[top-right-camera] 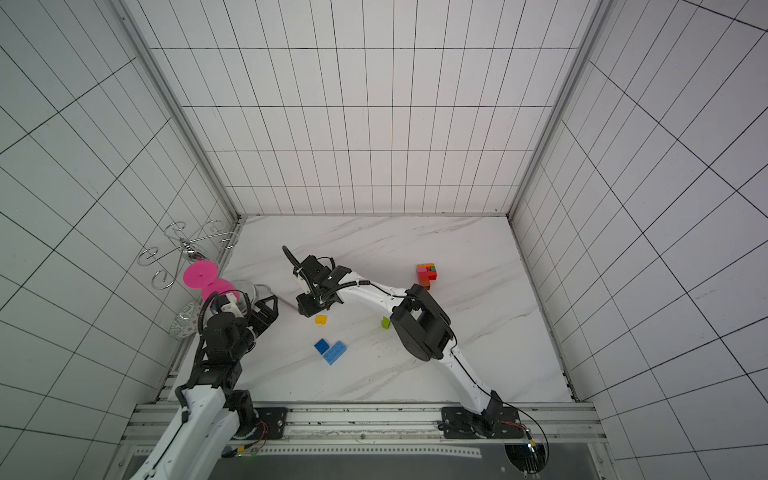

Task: Assemble the letter p with lego
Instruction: Assemble the lego brick with the lego brick.

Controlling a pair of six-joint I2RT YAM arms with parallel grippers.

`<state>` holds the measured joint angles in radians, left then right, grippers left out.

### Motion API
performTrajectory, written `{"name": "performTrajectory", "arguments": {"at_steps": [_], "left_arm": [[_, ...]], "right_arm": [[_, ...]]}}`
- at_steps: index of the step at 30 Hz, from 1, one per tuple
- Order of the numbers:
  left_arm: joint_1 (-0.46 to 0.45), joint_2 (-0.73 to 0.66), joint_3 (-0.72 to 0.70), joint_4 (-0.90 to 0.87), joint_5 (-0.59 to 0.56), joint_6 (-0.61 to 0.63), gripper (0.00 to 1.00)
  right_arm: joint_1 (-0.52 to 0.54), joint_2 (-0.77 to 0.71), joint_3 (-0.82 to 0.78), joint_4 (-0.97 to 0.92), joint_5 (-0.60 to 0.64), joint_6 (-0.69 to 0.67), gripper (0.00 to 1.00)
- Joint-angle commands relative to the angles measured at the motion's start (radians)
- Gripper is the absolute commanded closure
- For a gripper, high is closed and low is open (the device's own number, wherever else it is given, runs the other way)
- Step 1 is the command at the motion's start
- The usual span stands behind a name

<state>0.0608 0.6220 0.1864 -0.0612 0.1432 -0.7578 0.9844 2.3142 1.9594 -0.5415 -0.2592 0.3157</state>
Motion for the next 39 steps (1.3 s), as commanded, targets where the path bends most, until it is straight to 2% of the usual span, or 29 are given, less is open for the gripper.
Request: {"name": "performTrajectory", "arguments": {"at_steps": [1, 23, 39], "left_arm": [[0.013, 0.026, -0.001, 0.01, -0.017, -0.019, 0.02], [0.034, 0.052, -0.004, 0.038, 0.025, -0.025, 0.03], [0.034, 0.091, -0.013, 0.084, 0.064, -0.031, 0.03]], "right_arm": [[0.015, 0.046, 0.091, -0.095, 0.066, -0.022, 0.97], [0.02, 0.226, 0.333, -0.263, 0.185, -0.061, 0.96], [-0.009, 0.156, 0.345, -0.368, 0.227, -0.059, 0.96]]}}
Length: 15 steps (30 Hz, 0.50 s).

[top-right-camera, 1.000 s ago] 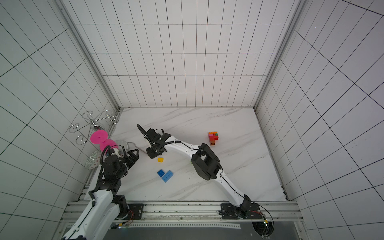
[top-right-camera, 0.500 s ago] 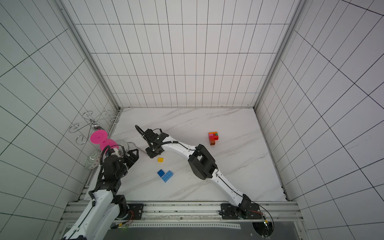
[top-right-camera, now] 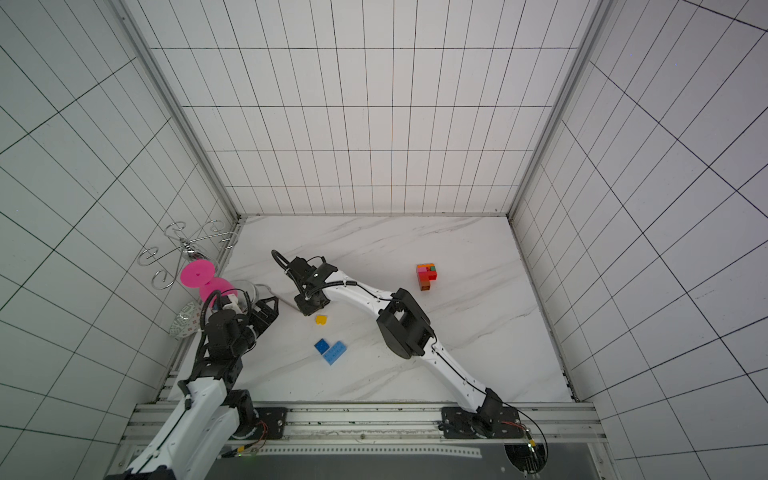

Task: Assemble the letter p with lego
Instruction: Assemble the lego brick with the lego brick.

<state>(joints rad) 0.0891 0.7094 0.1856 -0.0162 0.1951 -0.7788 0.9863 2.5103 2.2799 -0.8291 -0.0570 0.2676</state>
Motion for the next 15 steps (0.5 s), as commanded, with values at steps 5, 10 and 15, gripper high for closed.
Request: {"name": "performTrajectory", "arguments": {"at_steps": [5, 10, 15], "left_arm": [[0.006, 0.013, -0.014, 0.055, 0.026, -0.01, 0.03], [0.006, 0.009, -0.015, 0.059, 0.031, -0.011, 0.03], [0.006, 0.002, -0.016, 0.057, 0.032, -0.009, 0.03]], "right_arm": [[-0.011, -0.088, 0.006, -0.079, 0.016, -0.037, 0.96], [-0.013, -0.091, 0.007, -0.079, 0.011, -0.085, 0.97], [-0.017, -0.068, 0.007, -0.078, -0.018, -0.136, 0.97]]}}
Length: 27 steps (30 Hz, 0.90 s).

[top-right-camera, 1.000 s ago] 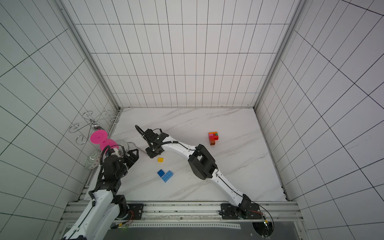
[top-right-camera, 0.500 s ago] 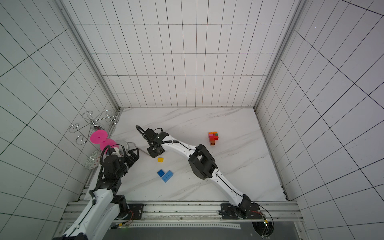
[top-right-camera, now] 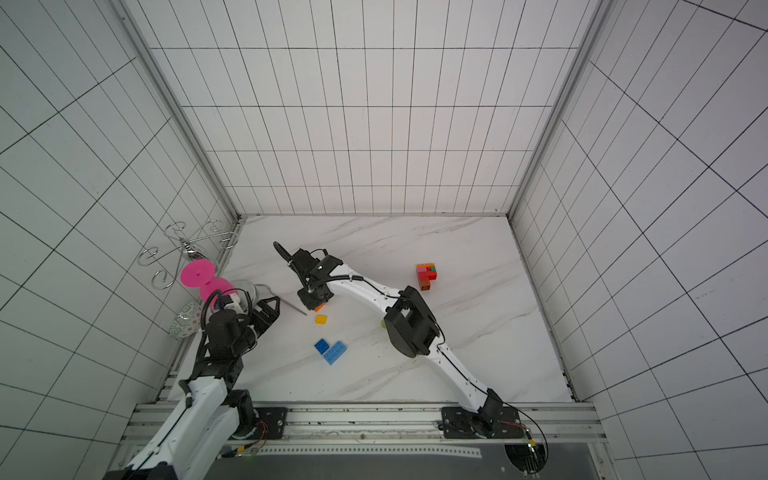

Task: Assemble the letter p with lego
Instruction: Assemble the lego brick with the lego brick.

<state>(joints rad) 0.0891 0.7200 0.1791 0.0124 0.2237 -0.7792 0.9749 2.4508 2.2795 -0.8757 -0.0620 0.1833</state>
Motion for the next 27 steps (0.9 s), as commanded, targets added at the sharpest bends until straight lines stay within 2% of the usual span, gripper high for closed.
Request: {"name": "performTrajectory", "arguments": {"at_steps": [1, 18, 27], "left_arm": [[0.005, -0.009, -0.01, 0.027, 0.003, -0.009, 0.03], [0.006, -0.015, -0.009, 0.029, 0.006, -0.009, 0.03], [0.005, -0.019, -0.009, 0.028, 0.009, -0.009, 0.03]], "right_arm": [[-0.004, -0.004, 0.007, -0.032, -0.015, -0.061, 0.96], [-0.005, 0.083, 0.057, -0.039, 0.009, -0.093, 0.95], [-0.004, 0.097, 0.067, -0.052, 0.027, -0.093, 0.9]]}}
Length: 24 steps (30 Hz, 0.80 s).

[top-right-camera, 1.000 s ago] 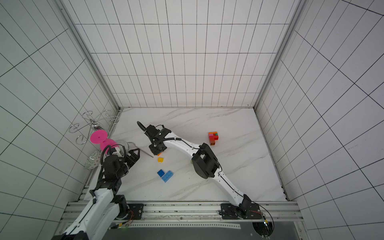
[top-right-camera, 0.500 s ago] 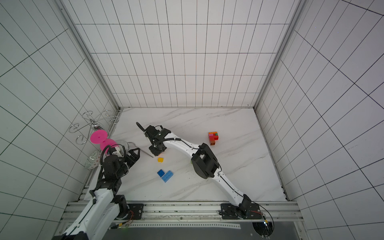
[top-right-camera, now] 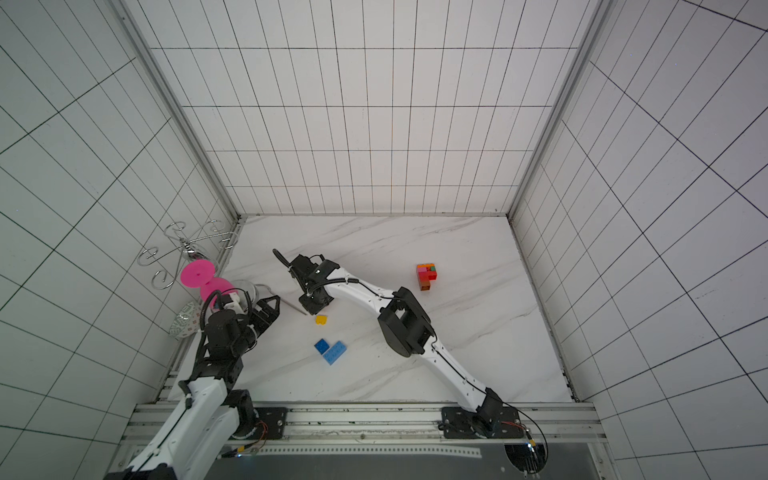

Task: Assemble the letter p with lego
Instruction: Assemble the lego brick with the lego brick.

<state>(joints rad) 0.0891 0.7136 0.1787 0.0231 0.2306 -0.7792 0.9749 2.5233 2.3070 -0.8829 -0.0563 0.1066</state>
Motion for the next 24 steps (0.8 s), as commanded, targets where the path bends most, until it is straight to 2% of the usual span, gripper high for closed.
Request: {"name": "performTrajectory", "arguments": {"at_steps": [1, 6, 14, 24], "left_arm": [[0.006, -0.013, -0.008, 0.017, 0.003, -0.009, 0.03], [0.006, -0.014, -0.008, 0.018, 0.004, -0.009, 0.03], [0.006, -0.018, -0.009, 0.018, 0.006, -0.011, 0.03], [0.006, -0.022, -0.01, 0.018, 0.008, -0.011, 0.03]], "right_arm": [[-0.004, 0.025, 0.04, -0.048, 0.022, -0.017, 0.89], [-0.005, 0.021, 0.041, -0.055, 0.027, -0.018, 0.85], [-0.004, 0.0, 0.046, -0.062, 0.032, -0.016, 0.71], [-0.004, -0.011, 0.052, -0.065, 0.018, -0.015, 0.63]]}}
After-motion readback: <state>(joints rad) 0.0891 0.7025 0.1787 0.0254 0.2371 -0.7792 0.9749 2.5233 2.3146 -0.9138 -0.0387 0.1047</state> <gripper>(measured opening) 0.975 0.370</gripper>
